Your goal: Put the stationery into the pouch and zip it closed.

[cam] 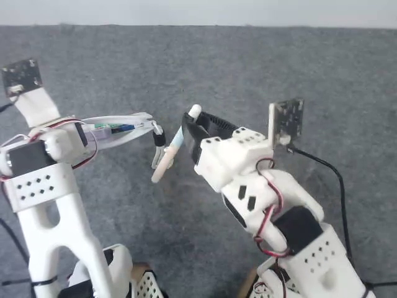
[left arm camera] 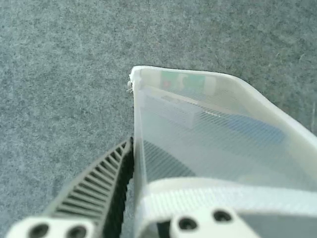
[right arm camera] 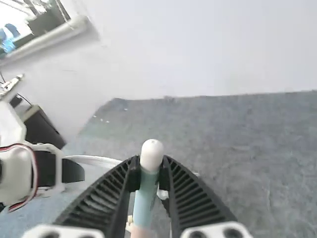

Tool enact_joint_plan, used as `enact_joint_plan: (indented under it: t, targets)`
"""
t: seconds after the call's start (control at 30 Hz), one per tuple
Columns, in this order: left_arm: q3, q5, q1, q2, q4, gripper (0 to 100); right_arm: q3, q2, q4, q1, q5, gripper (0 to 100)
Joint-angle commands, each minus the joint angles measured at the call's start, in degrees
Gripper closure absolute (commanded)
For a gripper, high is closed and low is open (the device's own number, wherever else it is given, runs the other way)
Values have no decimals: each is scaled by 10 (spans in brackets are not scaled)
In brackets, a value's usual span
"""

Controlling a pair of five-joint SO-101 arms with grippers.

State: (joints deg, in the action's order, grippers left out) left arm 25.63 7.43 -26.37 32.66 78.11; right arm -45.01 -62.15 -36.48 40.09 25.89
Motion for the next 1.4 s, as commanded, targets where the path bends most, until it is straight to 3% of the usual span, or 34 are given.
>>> enact_joint_plan:
  t: [0.0, 0.43, 0.8, 1.37]
  targets:
    - [-4, -6, 2, 6, -16, 987, -18, -39, 50, 24, -7, 993]
    - [-5, -6, 2, 6, -14, 987, -118, -83, 249, 55, -13, 993]
    - [-5, -6, 2, 6, -14, 987, -120, -75, 430, 55, -119, 993]
    - [-4, -7, 19, 6, -14, 987, -159, 113, 592, 53, -120, 993]
